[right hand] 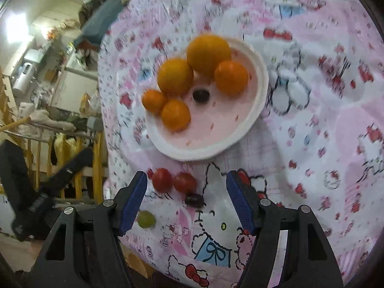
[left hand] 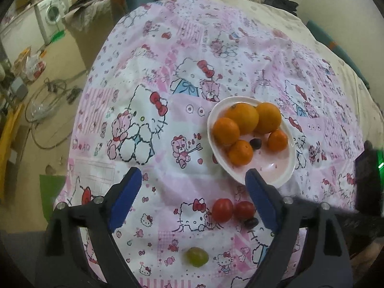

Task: Organize fruits
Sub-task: 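Grasp a black grape with the right tool while the left tool grasps a red tomato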

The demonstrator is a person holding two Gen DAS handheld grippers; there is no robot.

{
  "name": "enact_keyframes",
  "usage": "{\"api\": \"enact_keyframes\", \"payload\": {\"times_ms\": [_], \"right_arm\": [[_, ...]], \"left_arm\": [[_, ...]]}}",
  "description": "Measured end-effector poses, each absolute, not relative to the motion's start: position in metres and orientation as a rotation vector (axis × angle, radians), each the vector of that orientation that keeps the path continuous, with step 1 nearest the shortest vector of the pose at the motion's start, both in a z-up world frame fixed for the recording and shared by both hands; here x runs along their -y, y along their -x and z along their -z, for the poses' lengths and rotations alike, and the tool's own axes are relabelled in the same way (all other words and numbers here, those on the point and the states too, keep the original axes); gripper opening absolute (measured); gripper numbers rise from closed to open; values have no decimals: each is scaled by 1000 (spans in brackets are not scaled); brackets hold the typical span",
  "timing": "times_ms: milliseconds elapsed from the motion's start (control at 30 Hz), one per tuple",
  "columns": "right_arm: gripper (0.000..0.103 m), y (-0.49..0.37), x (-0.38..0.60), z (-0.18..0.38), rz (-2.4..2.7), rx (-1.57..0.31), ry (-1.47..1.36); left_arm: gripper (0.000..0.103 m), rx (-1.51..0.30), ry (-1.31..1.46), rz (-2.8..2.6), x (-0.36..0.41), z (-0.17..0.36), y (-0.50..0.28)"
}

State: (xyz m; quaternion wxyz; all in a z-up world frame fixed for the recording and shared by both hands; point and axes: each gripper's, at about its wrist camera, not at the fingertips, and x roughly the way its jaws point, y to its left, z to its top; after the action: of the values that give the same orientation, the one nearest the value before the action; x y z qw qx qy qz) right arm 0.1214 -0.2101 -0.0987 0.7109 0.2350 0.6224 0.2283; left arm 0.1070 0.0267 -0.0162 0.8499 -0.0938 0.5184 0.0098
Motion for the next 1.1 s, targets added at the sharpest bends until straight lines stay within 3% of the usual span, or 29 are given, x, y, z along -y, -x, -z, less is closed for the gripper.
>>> {"api": "enact_keyframes", "payload": {"times_ms": [433, 600, 833, 1100], "right_arm": [[48, -93, 123, 126, -565, -1398, 31], [26, -91, 116, 126, -558, -1376, 92], [26, -96, 129, 120, -576, -1375, 35], [26, -104, 206, 73, -476, -1243, -173]], "left_arm": [[86, -1130, 290, -12, -36, 20, -111], [86, -1140, 286, -13, -36, 21, -111], [86, -1162, 268, -24, -36, 27, -112], [81, -1278, 193, 35, -16, 57, -114]]}}
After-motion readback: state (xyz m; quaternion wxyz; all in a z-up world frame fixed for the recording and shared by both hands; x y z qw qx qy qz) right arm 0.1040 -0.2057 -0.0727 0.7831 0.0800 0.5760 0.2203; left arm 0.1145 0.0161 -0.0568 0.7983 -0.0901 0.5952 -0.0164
